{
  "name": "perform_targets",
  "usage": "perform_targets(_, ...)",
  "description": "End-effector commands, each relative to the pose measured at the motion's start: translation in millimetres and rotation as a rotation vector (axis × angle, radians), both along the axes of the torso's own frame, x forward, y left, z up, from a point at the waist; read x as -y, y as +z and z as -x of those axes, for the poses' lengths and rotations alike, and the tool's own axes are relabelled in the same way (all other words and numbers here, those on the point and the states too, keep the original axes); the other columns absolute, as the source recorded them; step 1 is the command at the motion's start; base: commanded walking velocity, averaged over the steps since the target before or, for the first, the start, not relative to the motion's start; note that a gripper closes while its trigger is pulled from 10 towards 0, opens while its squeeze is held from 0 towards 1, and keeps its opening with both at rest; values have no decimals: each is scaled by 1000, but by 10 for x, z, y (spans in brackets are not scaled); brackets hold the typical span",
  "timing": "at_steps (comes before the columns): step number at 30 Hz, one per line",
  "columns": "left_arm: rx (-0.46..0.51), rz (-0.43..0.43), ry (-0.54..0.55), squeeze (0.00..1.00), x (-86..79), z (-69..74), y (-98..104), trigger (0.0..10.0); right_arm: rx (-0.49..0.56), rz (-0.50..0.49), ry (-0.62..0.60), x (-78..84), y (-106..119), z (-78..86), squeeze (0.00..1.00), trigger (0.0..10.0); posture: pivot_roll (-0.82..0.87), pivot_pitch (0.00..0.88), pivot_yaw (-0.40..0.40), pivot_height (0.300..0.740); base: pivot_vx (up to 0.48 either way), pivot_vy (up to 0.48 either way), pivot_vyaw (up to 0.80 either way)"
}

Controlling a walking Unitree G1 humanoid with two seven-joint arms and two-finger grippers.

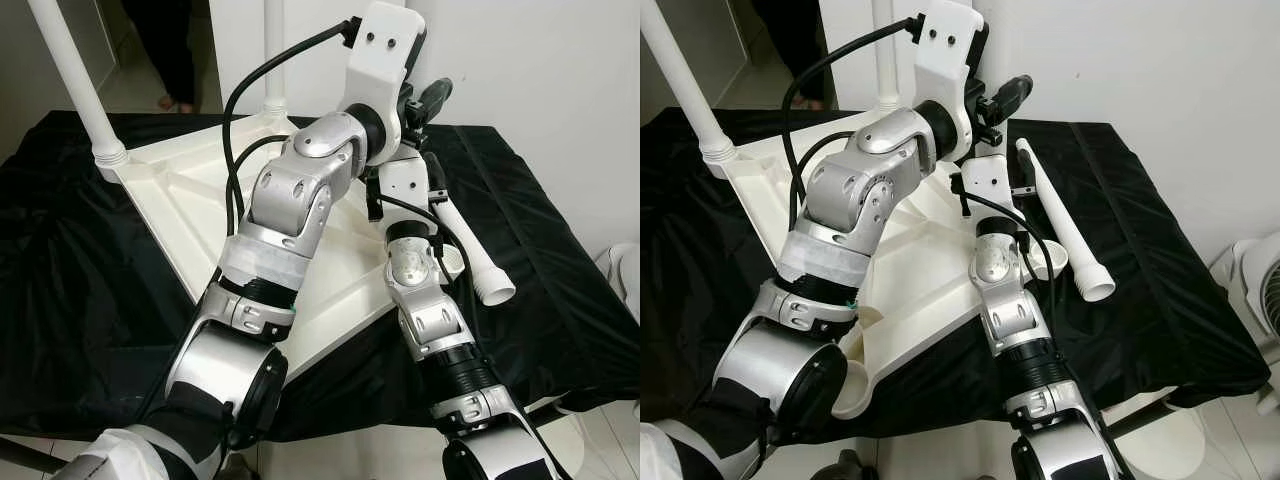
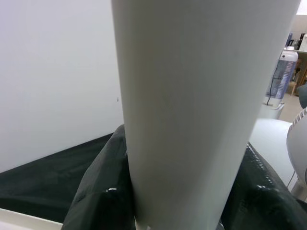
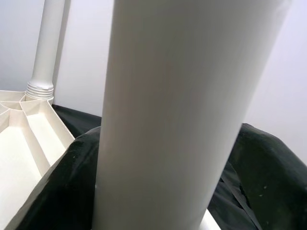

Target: Building children table

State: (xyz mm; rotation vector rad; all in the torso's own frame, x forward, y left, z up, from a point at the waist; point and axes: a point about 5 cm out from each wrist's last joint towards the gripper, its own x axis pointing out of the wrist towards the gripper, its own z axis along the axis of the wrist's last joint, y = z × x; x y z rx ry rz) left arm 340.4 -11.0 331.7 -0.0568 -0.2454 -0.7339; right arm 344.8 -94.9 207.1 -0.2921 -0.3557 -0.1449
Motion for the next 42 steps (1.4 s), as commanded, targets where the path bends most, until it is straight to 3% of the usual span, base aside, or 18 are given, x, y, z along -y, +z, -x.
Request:
perform_targets(1, 27, 34, 125, 0, -47, -8, 126, 10000, -21, -18, -40, 82, -57, -25, 0, 8863, 60, 0, -25, 740, 0, 0, 0)
perform_targets(3, 30, 37, 125, 0, -49, -2, 140, 10000, -23, -22, -43, 85, -64, -28, 0, 9451, 62, 0, -26, 740, 0, 0, 0)
perform_targets(6, 32, 40, 125, 0, -51, 4, 151, 10000, -26, -27, -44, 86, -71, -31, 0, 9294, 64, 0, -27, 740, 0, 0, 0)
perform_targets(7, 36, 42, 124, 0, -51, 14, 165, 10000, -31, -38, -49, 88, -83, -39, 0, 9843, 64, 0, -27, 740, 0, 0, 0)
perform_targets(9, 39, 44, 122, 0, -50, 22, 174, 10000, -37, -47, -50, 90, -91, -43, 0, 9804, 67, 0, -27, 740, 0, 0, 0)
perform_targets(10, 41, 47, 119, 0, -48, 34, 187, 10000, -36, -50, -55, 94, -94, -43, 0, 7255, 69, 0, -27, 740, 0, 0, 0)
perform_targets(12, 42, 48, 116, 0, -44, 42, 193, 10000, -35, -57, -61, 98, -95, -46, 0, 5098, 70, 0, -28, 740, 0, 0, 0)
perform_targets(15, 43, 49, 114, 0, -41, 47, 197, 10000, -26, -45, -62, 97, -88, -47, 0, 5098, 70, 0, -28, 740, 0, 0, 0)
perform_targets(16, 43, 50, 114, 0, -40, 48, 197, 10000, -24, -46, -67, 99, -89, -47, 0, 3922, 70, 0, -27, 740, 0, 0, 0)
perform_targets(18, 41, 50, 109, 0, -32, 55, 196, 10000, -28, -64, -67, 99, -92, -53, 0, 3922, 69, 0, -26, 740, 0, 0, 0)
perform_targets(19, 41, 50, 106, 0, -27, 59, 196, 10000, -24, -67, -70, 102, -83, -56, 0, 2118, 69, 0, -26, 740, 0, 0, 0)
perform_targets(20, 40, 50, 104, 0, -21, 63, 196, 10000, -16, -68, -76, 108, -68, -62, 0, 2784, 70, 0, -26, 740, 0, 0, 0)
perform_targets(23, 41, 49, 98, 0, -10, 76, 199, 10000, -6, -71, -81, 115, -43, -70, 0, 2941, 70, 0, -25, 740, 0, 0, 0)
perform_targets(24, 42, 49, 96, 0, -7, 80, 200, 10000, -3, -76, -84, 114, -35, -73, 0, 431, 71, 0, -26, 740, 0, 0, 0)
perform_targets(37, 42, 11, 97, 0, 16, 82, 158, 10000, -2, -96, -95, 110, -33, -81, 0, 0, 77, 0, -21, 740, 0, 0, 0)
perform_targets(38, 39, 16, 84, 0, 22, 86, 149, 10000, -13, -105, -88, 104, -46, -83, 0, 1255, 77, 0, -21, 740, 0, 0, 0)
perform_targets(39, 22, 41, 59, 1000, 30, 96, 137, 10000, -30, -113, -79, 98, -61, -87, 0, 10000, 77, 0, -21, 740, 0, 0, 0)
perform_targets(42, 11, 64, 25, 1000, 42, 122, 128, 10000, -49, -127, -68, 89, -77, -92, 0, 10000, 76, 0, -20, 740, 0, 0, 0)
